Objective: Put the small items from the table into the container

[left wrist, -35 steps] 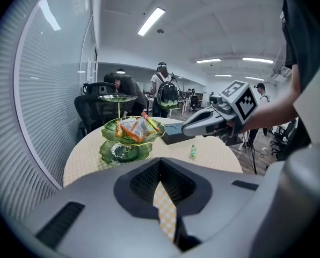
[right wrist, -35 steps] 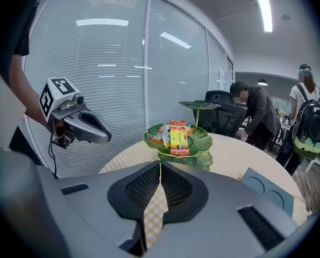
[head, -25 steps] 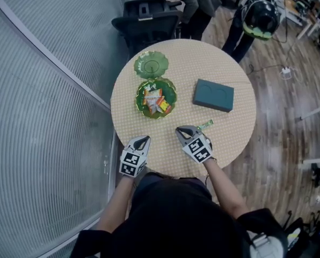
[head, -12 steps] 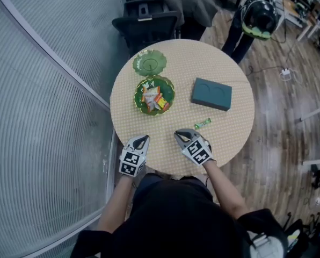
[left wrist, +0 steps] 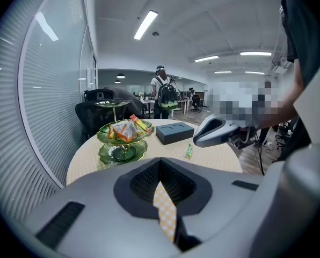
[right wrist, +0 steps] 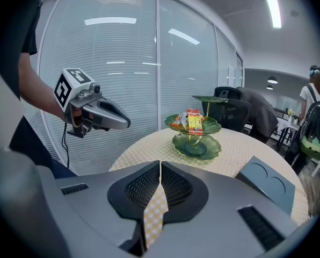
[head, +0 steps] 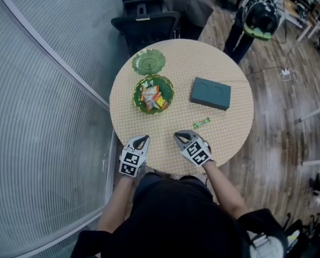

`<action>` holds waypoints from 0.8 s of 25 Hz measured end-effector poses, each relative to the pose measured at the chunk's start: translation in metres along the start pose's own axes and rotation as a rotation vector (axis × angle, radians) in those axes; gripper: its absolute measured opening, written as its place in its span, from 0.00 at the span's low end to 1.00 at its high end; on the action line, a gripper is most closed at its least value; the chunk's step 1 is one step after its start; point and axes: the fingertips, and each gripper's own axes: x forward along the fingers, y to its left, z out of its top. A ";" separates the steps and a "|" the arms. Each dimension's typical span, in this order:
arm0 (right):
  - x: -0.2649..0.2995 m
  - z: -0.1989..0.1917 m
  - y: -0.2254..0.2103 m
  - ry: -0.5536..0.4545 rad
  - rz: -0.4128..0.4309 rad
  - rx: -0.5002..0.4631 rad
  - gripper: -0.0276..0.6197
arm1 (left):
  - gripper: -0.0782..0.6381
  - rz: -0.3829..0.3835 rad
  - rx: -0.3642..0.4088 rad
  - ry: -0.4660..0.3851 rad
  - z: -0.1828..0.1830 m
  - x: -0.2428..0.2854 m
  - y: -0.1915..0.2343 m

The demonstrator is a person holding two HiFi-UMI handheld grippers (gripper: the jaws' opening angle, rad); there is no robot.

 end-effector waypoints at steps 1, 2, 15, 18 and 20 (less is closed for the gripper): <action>-0.001 -0.001 0.000 0.001 -0.001 0.002 0.09 | 0.11 0.000 -0.002 0.005 -0.002 0.000 0.000; -0.002 -0.002 0.000 0.001 -0.002 0.004 0.09 | 0.11 0.000 -0.005 0.011 -0.004 0.001 0.000; -0.008 -0.010 -0.003 0.030 -0.066 0.060 0.09 | 0.11 -0.076 -0.007 0.030 -0.013 0.013 -0.003; -0.006 -0.010 -0.001 0.043 -0.087 0.077 0.09 | 0.11 -0.109 -0.003 0.029 -0.012 0.018 0.000; -0.004 -0.008 0.000 0.051 -0.103 0.088 0.09 | 0.11 -0.130 0.000 0.020 -0.007 0.019 0.003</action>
